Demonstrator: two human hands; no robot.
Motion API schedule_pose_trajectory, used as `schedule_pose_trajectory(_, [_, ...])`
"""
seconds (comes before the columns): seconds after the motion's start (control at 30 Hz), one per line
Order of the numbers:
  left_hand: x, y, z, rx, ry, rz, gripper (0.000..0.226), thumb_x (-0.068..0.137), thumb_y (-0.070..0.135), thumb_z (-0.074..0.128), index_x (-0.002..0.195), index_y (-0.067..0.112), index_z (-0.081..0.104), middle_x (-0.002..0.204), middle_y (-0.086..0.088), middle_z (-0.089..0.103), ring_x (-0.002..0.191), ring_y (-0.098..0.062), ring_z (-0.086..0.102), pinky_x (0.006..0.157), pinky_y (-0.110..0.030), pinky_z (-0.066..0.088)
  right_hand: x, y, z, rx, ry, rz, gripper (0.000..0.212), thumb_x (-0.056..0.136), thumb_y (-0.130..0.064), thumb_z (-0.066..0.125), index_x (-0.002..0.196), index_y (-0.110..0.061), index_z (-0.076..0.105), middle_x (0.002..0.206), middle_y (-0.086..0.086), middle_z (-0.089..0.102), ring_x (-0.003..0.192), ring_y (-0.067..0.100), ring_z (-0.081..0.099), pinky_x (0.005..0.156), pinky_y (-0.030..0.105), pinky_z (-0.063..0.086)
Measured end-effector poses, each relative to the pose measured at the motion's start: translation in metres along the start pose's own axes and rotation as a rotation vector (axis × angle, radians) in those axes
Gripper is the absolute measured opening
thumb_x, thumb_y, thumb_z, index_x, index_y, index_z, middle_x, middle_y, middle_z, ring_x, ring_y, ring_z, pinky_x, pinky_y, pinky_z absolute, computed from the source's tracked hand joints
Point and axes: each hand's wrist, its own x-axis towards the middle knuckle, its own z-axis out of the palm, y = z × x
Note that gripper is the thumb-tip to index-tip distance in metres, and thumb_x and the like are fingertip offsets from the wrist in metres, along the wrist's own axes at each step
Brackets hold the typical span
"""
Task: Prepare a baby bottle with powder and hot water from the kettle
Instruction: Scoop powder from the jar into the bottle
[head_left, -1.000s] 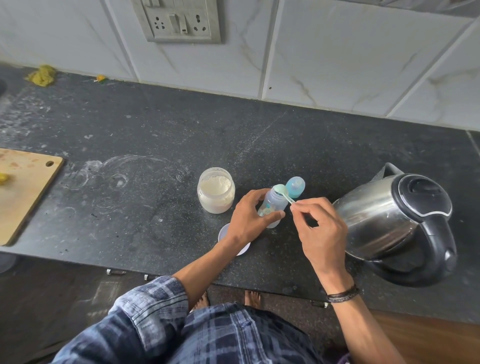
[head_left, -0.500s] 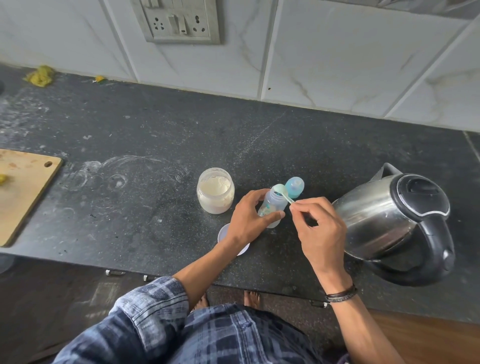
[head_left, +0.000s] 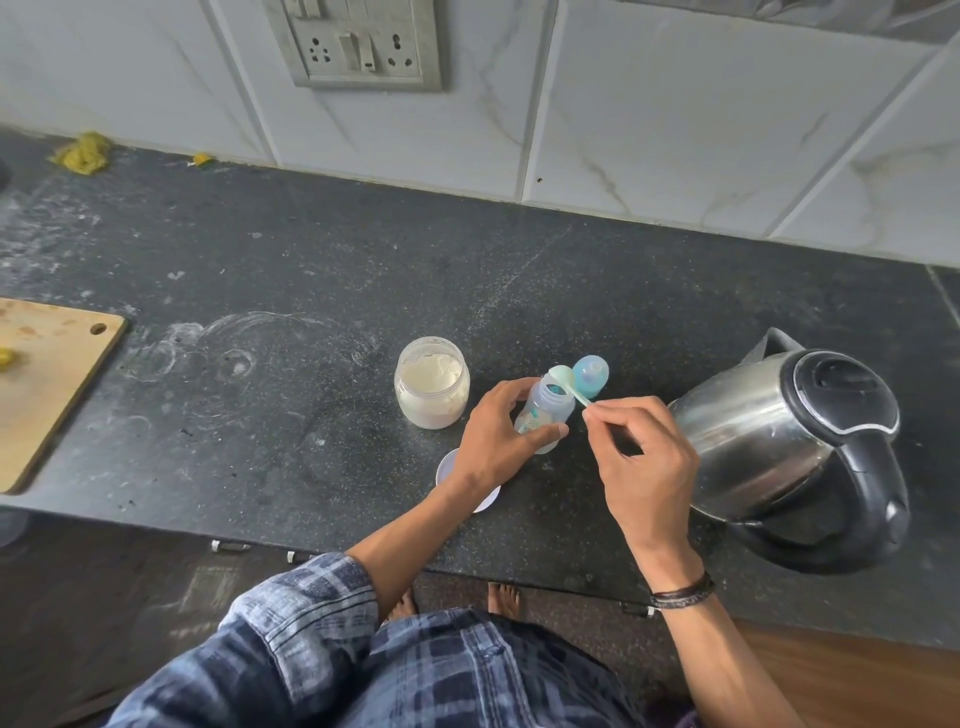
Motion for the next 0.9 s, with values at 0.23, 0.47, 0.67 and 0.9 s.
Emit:
schedule_pose_trajectory(0.23, [0.001, 0.002, 0.001, 0.001, -0.001, -0.008, 0.061, 0.079, 0.042, 0.085, 0.132, 0.034, 0.057, 0.125, 0.023, 0.054, 0.114, 0.001, 0.053, 0.095, -0.018, 0.038, -0.003, 0.000, 0.002, 0.007, 0.023, 0.007, 0.007, 0.086, 0.003, 0.080, 0.093, 0.001, 0.078, 0.096, 0.007, 0.074, 0.088, 0.018, 0.071, 0.079, 0.027, 0.058])
schedule_pose_trajectory(0.47, [0.000, 0.004, 0.000, -0.002, 0.013, 0.017, 0.058, 0.078, 0.037, 0.086, 0.129, 0.031, 0.060, 0.124, 0.019, 0.060, 0.109, 0.007, 0.055, 0.092, -0.008, 0.036, -0.007, 0.008, 0.007, 0.012, 0.004, 0.003, 0.008, 0.087, 0.001, 0.081, 0.093, -0.002, 0.078, 0.096, 0.005, 0.074, 0.089, 0.012, 0.070, 0.080, 0.022, 0.057])
schedule_pose_trajectory(0.67, [0.002, 0.004, 0.000, 0.004, 0.028, 0.028, 0.057, 0.076, 0.033, 0.086, 0.127, 0.032, 0.061, 0.128, 0.015, 0.063, 0.115, -0.002, 0.057, 0.096, -0.015, 0.039, -0.003, 0.007, 0.007, 0.363, 0.106, 0.327, 0.013, 0.088, -0.008, 0.081, 0.090, -0.021, 0.079, 0.093, -0.009, 0.074, 0.087, 0.007, 0.072, 0.077, 0.015, 0.055])
schedule_pose_trajectory(0.9, [0.000, 0.002, -0.002, -0.029, 0.041, 0.092, 0.055, 0.074, 0.025, 0.088, 0.121, 0.035, 0.062, 0.121, 0.021, 0.062, 0.115, -0.004, 0.058, 0.102, -0.029, 0.045, 0.013, 0.011, -0.004, 0.864, 0.171, 0.883, 0.015, 0.086, 0.006, 0.078, 0.095, -0.006, 0.079, 0.087, 0.012, 0.079, 0.088, 0.022, 0.075, 0.083, 0.025, 0.059])
